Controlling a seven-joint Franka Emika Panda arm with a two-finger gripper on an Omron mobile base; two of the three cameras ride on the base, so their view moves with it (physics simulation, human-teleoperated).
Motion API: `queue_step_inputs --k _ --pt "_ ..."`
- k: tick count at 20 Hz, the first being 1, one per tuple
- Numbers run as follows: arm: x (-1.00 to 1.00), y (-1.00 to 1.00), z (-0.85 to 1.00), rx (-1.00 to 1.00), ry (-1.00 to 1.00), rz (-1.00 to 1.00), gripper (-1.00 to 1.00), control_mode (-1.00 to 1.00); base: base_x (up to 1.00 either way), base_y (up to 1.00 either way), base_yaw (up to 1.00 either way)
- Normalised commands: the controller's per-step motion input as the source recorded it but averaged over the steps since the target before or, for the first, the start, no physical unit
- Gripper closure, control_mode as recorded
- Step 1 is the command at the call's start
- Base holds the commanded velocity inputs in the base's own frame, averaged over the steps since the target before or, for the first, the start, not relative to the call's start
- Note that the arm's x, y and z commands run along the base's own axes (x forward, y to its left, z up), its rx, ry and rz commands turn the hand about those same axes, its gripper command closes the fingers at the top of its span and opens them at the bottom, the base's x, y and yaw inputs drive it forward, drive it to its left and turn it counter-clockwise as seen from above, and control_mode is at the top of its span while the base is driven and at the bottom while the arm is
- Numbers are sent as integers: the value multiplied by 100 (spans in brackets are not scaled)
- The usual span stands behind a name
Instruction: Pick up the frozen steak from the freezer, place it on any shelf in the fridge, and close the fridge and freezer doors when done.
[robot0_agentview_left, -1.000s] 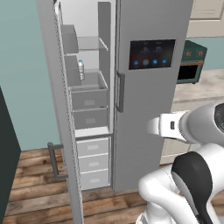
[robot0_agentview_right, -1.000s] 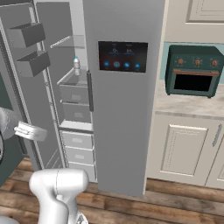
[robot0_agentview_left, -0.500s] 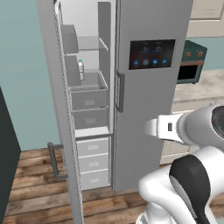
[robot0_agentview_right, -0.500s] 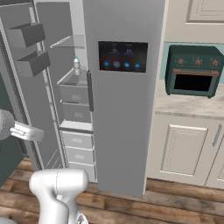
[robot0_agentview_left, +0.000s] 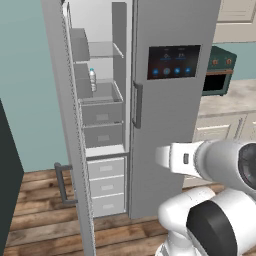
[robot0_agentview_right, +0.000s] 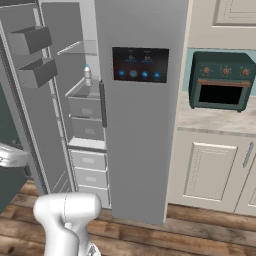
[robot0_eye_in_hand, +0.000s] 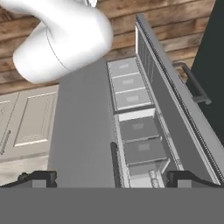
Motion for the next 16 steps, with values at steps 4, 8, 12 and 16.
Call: queue_step_inputs --k 4,8,12,16 --pt "0 48 0 0 -13 0 -100 -100 0 0 0" --pt "0 44 0 0 -14 0 -100 -100 0 0 0" --pt "0 24 0 0 -14 0 -100 -100 0 0 0" --pt "0 14 0 0 -11 0 -100 -100 0 0 0"
